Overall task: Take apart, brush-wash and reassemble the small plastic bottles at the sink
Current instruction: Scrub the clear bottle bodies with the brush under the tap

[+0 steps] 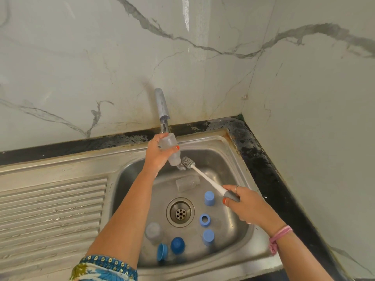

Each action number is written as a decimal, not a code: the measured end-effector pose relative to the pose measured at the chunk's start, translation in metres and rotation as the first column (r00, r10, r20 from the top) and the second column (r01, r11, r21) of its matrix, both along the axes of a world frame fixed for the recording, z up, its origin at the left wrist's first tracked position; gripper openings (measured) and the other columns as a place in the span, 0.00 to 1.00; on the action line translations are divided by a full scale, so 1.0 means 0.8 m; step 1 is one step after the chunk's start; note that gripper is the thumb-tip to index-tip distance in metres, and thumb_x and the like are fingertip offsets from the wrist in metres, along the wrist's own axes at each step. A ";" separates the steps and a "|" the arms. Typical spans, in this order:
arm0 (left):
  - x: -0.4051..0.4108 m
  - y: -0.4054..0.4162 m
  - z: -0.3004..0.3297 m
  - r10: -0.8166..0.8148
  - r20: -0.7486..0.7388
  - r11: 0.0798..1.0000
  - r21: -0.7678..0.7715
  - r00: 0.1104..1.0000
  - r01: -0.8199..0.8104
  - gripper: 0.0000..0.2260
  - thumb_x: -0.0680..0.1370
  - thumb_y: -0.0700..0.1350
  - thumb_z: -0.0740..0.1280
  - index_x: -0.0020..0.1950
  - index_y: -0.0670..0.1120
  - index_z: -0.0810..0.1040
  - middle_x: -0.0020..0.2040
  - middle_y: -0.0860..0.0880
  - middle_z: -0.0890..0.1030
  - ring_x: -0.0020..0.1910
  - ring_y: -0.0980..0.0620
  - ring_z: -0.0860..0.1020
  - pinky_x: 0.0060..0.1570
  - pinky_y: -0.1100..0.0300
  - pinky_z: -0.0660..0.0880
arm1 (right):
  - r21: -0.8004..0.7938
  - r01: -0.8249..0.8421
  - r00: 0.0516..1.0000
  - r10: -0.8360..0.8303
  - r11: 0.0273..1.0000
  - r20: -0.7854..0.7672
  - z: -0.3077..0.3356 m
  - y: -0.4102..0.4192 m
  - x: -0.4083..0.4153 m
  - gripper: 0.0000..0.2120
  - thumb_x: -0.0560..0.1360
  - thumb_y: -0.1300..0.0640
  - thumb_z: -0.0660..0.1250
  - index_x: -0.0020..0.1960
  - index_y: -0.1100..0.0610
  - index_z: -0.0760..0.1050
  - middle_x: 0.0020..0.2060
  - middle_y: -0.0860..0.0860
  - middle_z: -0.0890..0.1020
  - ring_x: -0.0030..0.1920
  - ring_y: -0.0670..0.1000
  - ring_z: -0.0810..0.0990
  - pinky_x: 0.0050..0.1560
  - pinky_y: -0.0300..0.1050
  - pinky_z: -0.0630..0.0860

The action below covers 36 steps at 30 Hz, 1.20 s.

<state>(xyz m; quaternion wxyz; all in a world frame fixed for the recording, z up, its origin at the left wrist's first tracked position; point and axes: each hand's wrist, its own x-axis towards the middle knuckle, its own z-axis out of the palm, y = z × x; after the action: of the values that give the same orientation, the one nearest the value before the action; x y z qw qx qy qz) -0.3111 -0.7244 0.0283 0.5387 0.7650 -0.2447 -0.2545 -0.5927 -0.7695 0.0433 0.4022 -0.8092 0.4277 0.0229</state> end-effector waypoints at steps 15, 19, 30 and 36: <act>-0.018 0.077 0.029 0.081 0.278 0.995 0.035 0.957 -0.094 0.39 0.65 0.42 0.80 0.72 0.44 0.66 0.65 0.46 0.75 0.60 0.46 0.75 0.57 0.53 0.74 | -0.176 -0.174 0.984 0.178 0.969 0.004 0.028 0.028 -0.003 0.14 0.79 0.53 0.62 0.64 0.48 0.74 0.45 0.49 0.81 0.44 0.51 0.79 0.50 0.50 0.78; -0.020 0.093 0.046 0.118 0.307 0.989 0.045 0.944 -0.138 0.37 0.66 0.41 0.80 0.71 0.44 0.67 0.62 0.48 0.75 0.58 0.50 0.75 0.54 0.59 0.72 | -0.255 -0.156 0.978 0.186 0.954 0.098 0.031 0.033 0.002 0.17 0.78 0.54 0.62 0.67 0.47 0.73 0.43 0.49 0.80 0.41 0.49 0.78 0.45 0.46 0.78; -0.035 0.152 0.014 0.229 0.235 0.955 0.135 0.944 -0.265 0.33 0.64 0.41 0.81 0.66 0.43 0.72 0.61 0.46 0.77 0.59 0.47 0.76 0.54 0.58 0.73 | -0.296 -0.260 0.966 0.245 0.919 -0.087 0.012 0.056 0.024 0.19 0.81 0.53 0.58 0.72 0.47 0.68 0.44 0.51 0.76 0.44 0.55 0.78 0.44 0.46 0.73; -0.019 0.187 0.020 0.301 0.269 0.932 0.118 0.915 -0.341 0.32 0.63 0.42 0.81 0.64 0.42 0.72 0.59 0.45 0.77 0.57 0.47 0.76 0.56 0.55 0.74 | -0.395 -0.325 0.945 0.284 0.859 -0.160 0.018 0.090 0.053 0.16 0.82 0.54 0.56 0.69 0.52 0.70 0.44 0.53 0.77 0.40 0.54 0.74 0.40 0.44 0.67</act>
<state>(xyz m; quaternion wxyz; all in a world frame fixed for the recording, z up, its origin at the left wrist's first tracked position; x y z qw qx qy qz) -0.3261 -0.5749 0.0443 0.4744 0.8618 -0.1589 -0.0843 -0.5506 -0.6972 0.0574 0.1907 -0.9315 0.3080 0.0337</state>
